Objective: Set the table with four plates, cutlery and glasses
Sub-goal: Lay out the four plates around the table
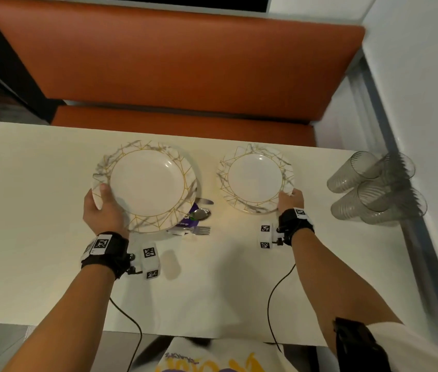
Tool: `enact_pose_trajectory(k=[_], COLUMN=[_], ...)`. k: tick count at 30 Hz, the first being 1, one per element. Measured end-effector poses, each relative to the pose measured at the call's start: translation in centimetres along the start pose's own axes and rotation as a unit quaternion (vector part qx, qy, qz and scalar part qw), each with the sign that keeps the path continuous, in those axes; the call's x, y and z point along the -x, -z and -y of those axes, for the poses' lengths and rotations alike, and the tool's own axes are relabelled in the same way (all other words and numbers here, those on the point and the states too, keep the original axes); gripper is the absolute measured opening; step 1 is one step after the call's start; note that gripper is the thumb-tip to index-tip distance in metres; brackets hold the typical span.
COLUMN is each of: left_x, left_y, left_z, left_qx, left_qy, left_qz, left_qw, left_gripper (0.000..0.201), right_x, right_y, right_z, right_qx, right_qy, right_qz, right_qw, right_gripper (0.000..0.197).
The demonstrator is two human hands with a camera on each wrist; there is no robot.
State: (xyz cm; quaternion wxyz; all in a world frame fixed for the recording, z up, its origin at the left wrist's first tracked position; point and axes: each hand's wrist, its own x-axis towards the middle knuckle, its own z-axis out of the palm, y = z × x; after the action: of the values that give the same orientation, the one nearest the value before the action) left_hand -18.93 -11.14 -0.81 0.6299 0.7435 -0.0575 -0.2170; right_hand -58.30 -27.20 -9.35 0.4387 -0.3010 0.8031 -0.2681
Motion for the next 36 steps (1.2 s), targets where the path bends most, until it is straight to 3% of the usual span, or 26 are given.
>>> enact_pose_trajectory(k=[2, 6, 10, 14, 17, 19, 21, 24, 28, 31, 33, 36], left_x=[0.4, 1.5, 2.2, 2.7, 2.7, 2.7, 2.9, 3.3, 5.1, 6.1, 5.9, 4.8], left_y=[-0.1, -0.7, -1.2, -1.5, -1.7, -1.9, -2.0, -2.2, -2.8, -2.6, -2.1, -0.8], left_z=[0.4, 0.9, 1.2, 1.5, 1.5, 1.6, 1.5, 1.9, 1.9, 1.8, 2.1, 3.0], left_qx=[0.005, 0.017, 0.025, 0.036, 0.037, 0.022, 0.016, 0.008, 0.021, 0.018, 0.02, 0.002], left_qy=[0.012, 0.021, 0.012, 0.012, 0.022, 0.027, 0.041, 0.063, 0.107, 0.12, 0.135, 0.158], left_qz=[-0.001, 0.017, 0.028, 0.033, 0.048, 0.054, 0.07, 0.102, 0.147, 0.169, 0.177, 0.173], left_qw=[1.0, 0.999, 0.999, 0.999, 0.998, 0.998, 0.997, 0.993, 0.983, 0.978, 0.975, 0.972], left_gripper=[0.062, 0.045, 0.043, 0.042, 0.037, 0.023, 0.015, 0.03, 0.023, 0.028, 0.036, 0.086], right_x=[-0.5, -2.7, -6.4, -6.5, -3.3, -0.5, 2.0, 5.7, 10.8, 11.6, 11.6, 11.5], right_y=[0.2, -0.2, -1.1, -0.9, 0.2, 1.2, 1.5, -0.2, -3.0, -4.0, -3.7, -2.4], right_z=[0.3, 0.2, -0.8, -0.3, 1.7, 3.3, 4.5, 5.8, 8.0, 8.5, 8.5, 8.0], right_qx=[0.046, 0.099, 0.132, 0.147, 0.178, 0.231, 0.231, 0.163, 0.184, 0.253, 0.265, 0.233], right_qy=[-0.003, -0.007, -0.004, -0.006, -0.019, 0.03, 0.14, 0.252, 0.282, 0.314, 0.322, 0.302], right_qz=[-0.014, -0.014, -0.034, -0.024, -0.025, -0.058, -0.073, 0.059, 0.233, 0.233, 0.223, 0.2], right_qw=[0.999, 0.995, 0.991, 0.989, 0.984, 0.971, 0.96, 0.952, 0.912, 0.885, 0.881, 0.902], right_gripper=[0.044, 0.048, 0.051, 0.049, 0.057, 0.056, 0.044, 0.028, 0.059, 0.077, 0.078, 0.07])
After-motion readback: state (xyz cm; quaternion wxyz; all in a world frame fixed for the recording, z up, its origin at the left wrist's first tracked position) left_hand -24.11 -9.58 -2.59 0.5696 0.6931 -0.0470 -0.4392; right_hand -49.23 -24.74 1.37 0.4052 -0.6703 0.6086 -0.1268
